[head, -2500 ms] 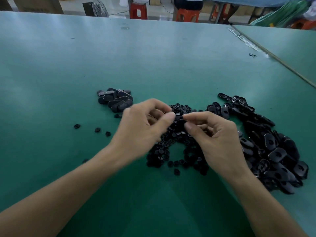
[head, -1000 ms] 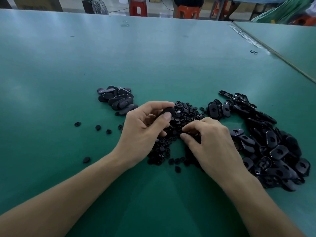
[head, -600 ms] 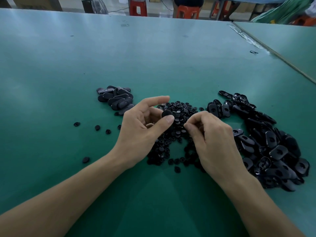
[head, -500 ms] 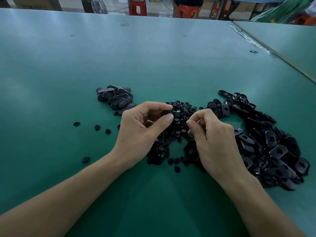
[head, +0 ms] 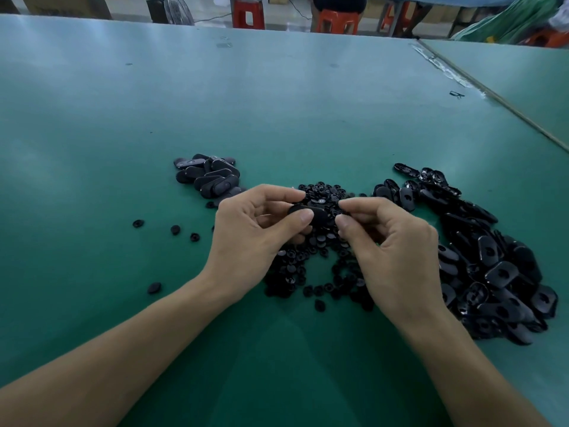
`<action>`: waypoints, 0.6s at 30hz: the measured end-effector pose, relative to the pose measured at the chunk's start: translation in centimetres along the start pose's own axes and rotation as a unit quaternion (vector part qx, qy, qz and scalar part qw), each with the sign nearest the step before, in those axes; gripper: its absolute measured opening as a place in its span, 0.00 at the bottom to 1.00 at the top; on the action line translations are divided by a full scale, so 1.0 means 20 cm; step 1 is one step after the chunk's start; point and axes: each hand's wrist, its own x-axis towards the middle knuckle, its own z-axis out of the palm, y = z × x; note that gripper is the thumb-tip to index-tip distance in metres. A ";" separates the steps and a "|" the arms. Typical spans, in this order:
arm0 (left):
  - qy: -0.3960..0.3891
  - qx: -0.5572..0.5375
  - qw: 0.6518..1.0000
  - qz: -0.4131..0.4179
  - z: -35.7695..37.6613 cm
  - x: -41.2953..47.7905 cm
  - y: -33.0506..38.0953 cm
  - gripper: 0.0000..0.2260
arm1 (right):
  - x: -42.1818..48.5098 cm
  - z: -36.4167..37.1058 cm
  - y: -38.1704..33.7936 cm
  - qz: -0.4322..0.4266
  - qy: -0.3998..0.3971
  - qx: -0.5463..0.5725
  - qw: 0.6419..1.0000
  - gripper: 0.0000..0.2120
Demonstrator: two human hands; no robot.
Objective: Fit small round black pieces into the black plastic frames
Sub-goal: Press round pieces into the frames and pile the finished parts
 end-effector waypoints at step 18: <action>-0.022 0.013 1.000 -0.011 0.01 0.00 0.00 0.10 | -0.01 0.03 -0.01 0.032 -0.043 0.056 0.997 0.09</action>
